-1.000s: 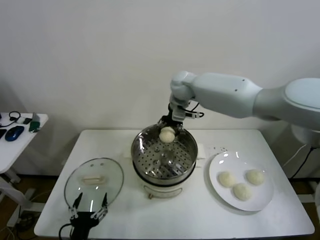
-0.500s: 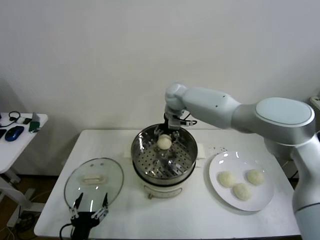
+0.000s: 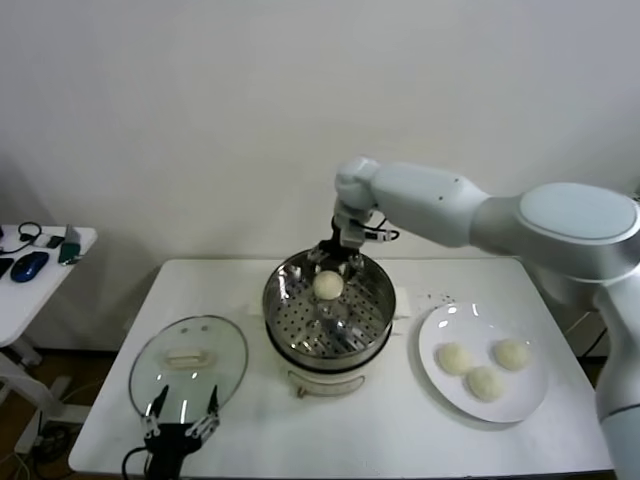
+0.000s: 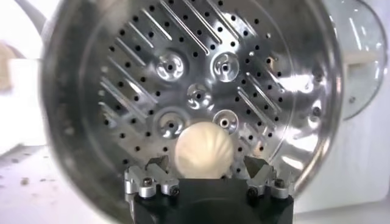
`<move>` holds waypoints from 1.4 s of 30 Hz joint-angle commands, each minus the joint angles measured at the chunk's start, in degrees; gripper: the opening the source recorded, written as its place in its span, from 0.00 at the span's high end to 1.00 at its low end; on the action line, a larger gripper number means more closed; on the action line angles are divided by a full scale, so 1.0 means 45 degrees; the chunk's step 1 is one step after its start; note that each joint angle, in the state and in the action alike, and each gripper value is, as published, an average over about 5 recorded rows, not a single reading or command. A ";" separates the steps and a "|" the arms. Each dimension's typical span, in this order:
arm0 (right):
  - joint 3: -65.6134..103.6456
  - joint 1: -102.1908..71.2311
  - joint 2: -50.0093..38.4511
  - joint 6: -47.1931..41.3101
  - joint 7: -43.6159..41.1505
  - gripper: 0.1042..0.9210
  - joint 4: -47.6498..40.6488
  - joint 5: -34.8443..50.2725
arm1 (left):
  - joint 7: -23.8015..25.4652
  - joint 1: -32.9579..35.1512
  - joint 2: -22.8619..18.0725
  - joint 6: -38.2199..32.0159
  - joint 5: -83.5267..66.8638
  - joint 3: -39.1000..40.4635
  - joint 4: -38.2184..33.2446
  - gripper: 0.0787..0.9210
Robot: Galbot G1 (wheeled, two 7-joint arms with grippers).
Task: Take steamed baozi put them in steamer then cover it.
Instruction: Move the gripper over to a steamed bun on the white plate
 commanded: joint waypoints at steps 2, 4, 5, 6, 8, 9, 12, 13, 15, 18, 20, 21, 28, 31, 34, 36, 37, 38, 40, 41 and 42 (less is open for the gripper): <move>-0.5451 0.5585 -0.3824 -0.6674 -0.0844 0.12 0.3814 0.8281 | 0.0022 0.0010 -0.0021 0.0011 0.0132 0.0035 -0.0036 0.12; -0.6685 0.6127 -0.4709 -0.8009 -0.0200 0.12 0.4587 0.7985 | 0.0036 0.0004 -0.0015 0.0012 0.0162 0.0036 -0.0035 0.12; -0.7260 0.6363 -0.5163 -0.8800 0.0222 0.12 0.5075 0.7917 | 0.0042 -0.0005 -0.0009 0.0010 0.0174 0.0044 -0.0036 0.12; -0.7700 0.6506 -0.5591 -0.9571 0.0582 0.12 0.5586 0.7942 | 0.0045 -0.0018 -0.0001 0.0008 0.0181 0.0058 -0.0040 0.12; -0.8288 0.6717 -0.6339 -1.0811 0.1189 0.12 0.6669 0.8179 | 0.0049 -0.0057 0.0013 0.0007 0.0182 0.0088 -0.0045 0.12; -0.8523 0.6785 -0.6708 -1.1413 0.1472 0.12 0.7242 0.8335 | 0.0051 -0.0082 0.0017 0.0008 0.0182 0.0099 -0.0044 0.12; -0.8769 0.6635 -0.7547 -1.2545 0.2032 0.12 0.8454 0.8804 | 0.0060 -0.0147 0.0018 0.0023 0.0180 0.0109 -0.0039 0.12; -0.8680 0.6420 -0.7789 -1.2861 0.2204 0.12 0.8725 0.8922 | 0.0062 -0.0165 0.0020 0.0026 0.0178 0.0109 -0.0035 0.12; -0.8307 0.5783 -0.8144 -1.3241 0.2456 0.12 0.9006 0.8974 | 0.0063 -0.0197 0.0029 0.0027 0.0175 0.0107 -0.0021 0.12; -0.7546 0.4454 -0.8411 -1.3563 0.2779 0.12 0.9034 0.8301 | 0.0060 -0.0215 0.0041 0.0023 0.0166 0.0088 0.0000 0.12; -0.6933 0.3415 -0.8432 -1.3663 0.2942 0.12 0.8809 0.7584 | 0.0056 -0.0198 0.0041 0.0016 0.0163 0.0081 0.0008 0.12; -0.6631 0.2948 -0.8420 -1.3692 0.2996 0.12 0.8662 0.7300 | 0.0054 -0.0185 0.0040 0.0010 0.0165 0.0082 0.0013 0.12; -0.4371 0.0015 -0.7953 -1.3608 0.2963 0.12 0.6952 0.5598 | 0.0025 -0.0073 -0.0031 -0.0056 0.0188 0.0051 0.0055 0.12; -0.3500 -0.1139 -0.7665 -1.3571 0.3143 0.12 0.6264 0.5292 | -0.0004 -0.0017 -0.0057 -0.0112 0.0191 0.0049 0.0112 0.12; -0.2638 -0.2209 -0.7369 -1.3606 0.3356 0.12 0.5595 0.5034 | -0.0043 0.0005 -0.0087 -0.0163 0.0194 0.0048 0.0192 0.12; -0.2220 -0.2765 -0.7159 -1.3639 0.3418 0.12 0.5252 0.4883 | -0.0057 0.0010 -0.0108 -0.0179 0.0190 0.0040 0.0222 0.12; -0.2072 -0.2984 -0.7048 -1.3652 0.3434 0.12 0.5116 0.4808 | -0.0060 0.0013 -0.0119 -0.0183 0.0185 0.0035 0.0230 0.12; -0.1970 -0.3136 -0.6964 -1.3662 0.3441 0.12 0.5029 0.4756 | -0.0060 0.0017 -0.0123 -0.0188 0.0182 0.0031 0.0236 0.12; -0.1814 -0.3424 -0.6856 -1.3690 0.3447 0.12 0.4897 0.4641 | -0.0059 0.0030 -0.0127 -0.0208 0.0178 0.0027 0.0247 0.12; -0.1743 -0.3551 -0.6823 -1.3698 0.3446 0.12 0.4840 0.4576 | -0.0058 0.0039 -0.0129 -0.0218 0.0175 0.0025 0.0251 0.12; -0.1668 -0.3660 -0.6804 -1.3706 0.3446 0.12 0.4784 0.4521 | -0.0060 0.0050 -0.0132 -0.0229 0.0170 0.0022 0.0259 0.12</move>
